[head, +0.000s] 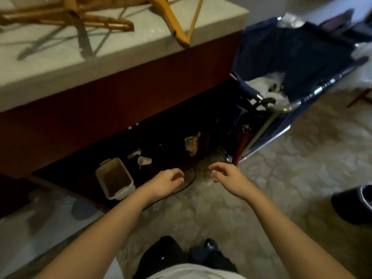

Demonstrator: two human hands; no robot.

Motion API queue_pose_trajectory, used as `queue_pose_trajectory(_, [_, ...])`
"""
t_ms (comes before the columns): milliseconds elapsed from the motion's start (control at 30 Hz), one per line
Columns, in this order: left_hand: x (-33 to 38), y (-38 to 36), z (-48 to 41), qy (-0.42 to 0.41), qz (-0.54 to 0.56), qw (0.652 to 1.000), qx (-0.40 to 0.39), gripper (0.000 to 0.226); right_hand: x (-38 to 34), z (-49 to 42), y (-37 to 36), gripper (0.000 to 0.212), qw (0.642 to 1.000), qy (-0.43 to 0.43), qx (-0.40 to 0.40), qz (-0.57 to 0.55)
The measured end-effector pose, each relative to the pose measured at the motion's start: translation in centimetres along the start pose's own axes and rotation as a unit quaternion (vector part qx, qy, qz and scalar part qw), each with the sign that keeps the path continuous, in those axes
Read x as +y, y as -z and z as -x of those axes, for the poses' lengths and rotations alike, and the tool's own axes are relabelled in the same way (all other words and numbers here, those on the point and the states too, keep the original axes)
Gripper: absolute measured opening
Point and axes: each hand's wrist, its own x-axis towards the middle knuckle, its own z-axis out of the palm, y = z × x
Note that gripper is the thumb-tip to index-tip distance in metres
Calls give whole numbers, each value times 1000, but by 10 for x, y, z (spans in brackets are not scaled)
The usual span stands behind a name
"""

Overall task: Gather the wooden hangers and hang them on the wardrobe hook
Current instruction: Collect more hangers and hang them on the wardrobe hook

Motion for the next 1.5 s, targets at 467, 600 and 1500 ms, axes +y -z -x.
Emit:
queue_pose_trajectory(467, [146,197,10,-105,-87,954,268,34,-167,-113,171,23,950,295,19,103])
queue_pose_trajectory(600, [170,256,16,-114,-117,940,301,32,-220,-139,204,22,935,339,29,98])
queue_pose_trajectory(1500, [187,362,-165,73,-8,919,387,75,-310,-430,246,58,840,398,26,369])
